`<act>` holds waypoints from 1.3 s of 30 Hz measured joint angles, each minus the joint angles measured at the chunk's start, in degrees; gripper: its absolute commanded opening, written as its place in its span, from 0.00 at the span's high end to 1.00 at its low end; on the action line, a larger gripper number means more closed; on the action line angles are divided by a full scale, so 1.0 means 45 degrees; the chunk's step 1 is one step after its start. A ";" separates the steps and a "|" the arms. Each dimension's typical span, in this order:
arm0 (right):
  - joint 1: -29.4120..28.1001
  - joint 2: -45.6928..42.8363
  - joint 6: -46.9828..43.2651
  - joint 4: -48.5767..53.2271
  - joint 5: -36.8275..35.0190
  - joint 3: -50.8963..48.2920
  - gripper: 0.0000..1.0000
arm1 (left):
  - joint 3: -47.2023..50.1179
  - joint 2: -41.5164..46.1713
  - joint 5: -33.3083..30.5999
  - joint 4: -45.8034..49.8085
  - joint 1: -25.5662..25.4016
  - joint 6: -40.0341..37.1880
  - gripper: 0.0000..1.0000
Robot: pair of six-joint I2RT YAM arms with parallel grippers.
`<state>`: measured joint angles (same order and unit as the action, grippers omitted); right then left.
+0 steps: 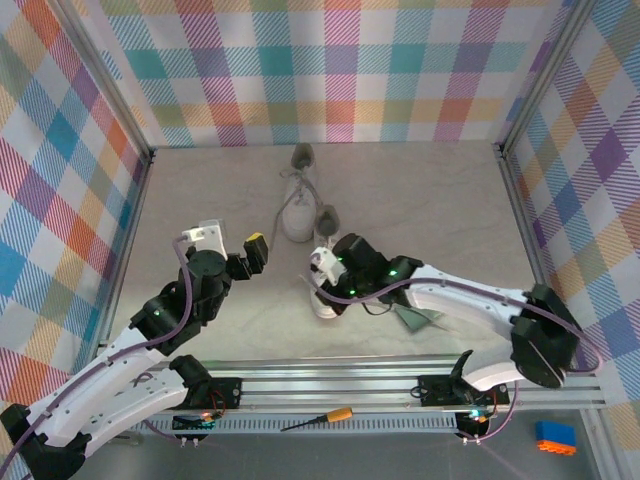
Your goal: Tie the shoes
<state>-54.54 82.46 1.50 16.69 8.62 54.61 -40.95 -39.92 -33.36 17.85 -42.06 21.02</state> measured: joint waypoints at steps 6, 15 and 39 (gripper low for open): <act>-0.0520 0.2909 0.0155 -0.1190 0.0311 0.1122 0.73 | -0.0005 -0.0112 -0.0141 0.0607 0.0034 0.0335 0.00; -0.0515 0.1991 0.1307 -0.2273 -0.1044 0.0199 0.48 | -0.0005 -0.1234 0.0374 0.0869 0.0049 0.0423 0.00; 0.5391 -0.4216 1.7670 0.9748 -0.8179 -0.2900 0.49 | -0.1768 -0.7946 0.5100 -0.2754 -0.1710 -0.2569 0.01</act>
<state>-30.28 63.48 81.01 60.55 -28.18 41.56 -48.90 -75.68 -10.41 5.45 -49.76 9.45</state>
